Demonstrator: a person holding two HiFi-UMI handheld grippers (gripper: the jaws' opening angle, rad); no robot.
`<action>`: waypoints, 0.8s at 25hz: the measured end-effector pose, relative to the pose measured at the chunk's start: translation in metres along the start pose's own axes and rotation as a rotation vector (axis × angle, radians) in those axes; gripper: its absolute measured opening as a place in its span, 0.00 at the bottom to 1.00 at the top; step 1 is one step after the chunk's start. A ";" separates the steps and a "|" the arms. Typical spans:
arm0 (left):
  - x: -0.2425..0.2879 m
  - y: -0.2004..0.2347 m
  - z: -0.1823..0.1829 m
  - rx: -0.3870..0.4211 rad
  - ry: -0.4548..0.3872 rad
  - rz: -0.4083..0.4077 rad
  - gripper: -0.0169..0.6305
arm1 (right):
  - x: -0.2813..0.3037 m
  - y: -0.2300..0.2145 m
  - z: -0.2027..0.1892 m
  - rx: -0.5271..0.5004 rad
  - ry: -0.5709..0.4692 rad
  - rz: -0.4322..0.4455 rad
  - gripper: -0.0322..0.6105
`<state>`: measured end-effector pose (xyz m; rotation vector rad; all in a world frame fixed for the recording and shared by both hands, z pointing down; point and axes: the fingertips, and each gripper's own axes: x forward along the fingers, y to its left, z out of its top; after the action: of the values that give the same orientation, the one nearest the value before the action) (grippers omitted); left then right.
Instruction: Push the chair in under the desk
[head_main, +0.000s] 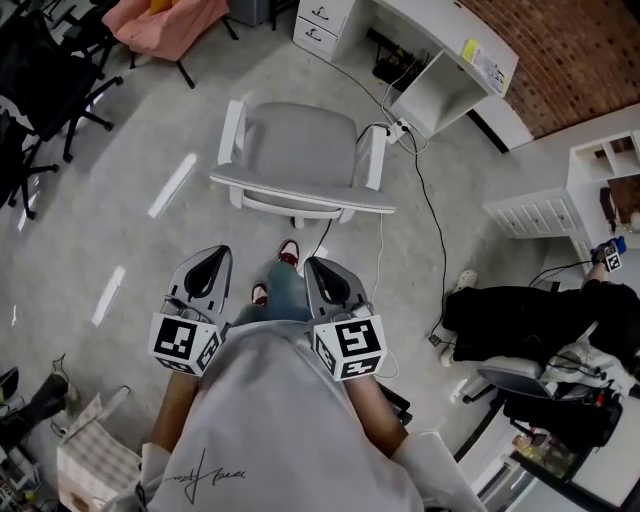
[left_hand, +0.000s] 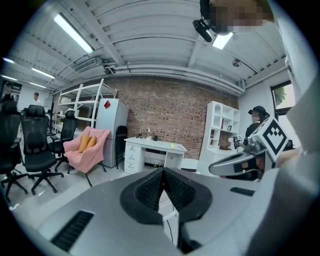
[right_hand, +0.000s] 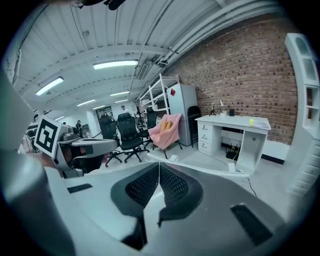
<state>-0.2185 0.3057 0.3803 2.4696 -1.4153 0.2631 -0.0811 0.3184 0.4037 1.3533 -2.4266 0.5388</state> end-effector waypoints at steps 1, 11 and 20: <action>0.005 0.002 0.002 0.004 0.007 -0.004 0.03 | 0.003 -0.004 0.002 0.003 0.002 -0.001 0.09; 0.057 0.020 0.008 0.011 0.075 -0.026 0.03 | 0.048 -0.037 0.015 0.013 0.042 0.004 0.09; 0.107 0.026 0.016 0.066 0.114 -0.052 0.03 | 0.080 -0.066 0.029 -0.017 0.057 0.037 0.09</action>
<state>-0.1873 0.2011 0.4009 2.4966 -1.3144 0.4387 -0.0672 0.2138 0.4245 1.2709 -2.4095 0.5570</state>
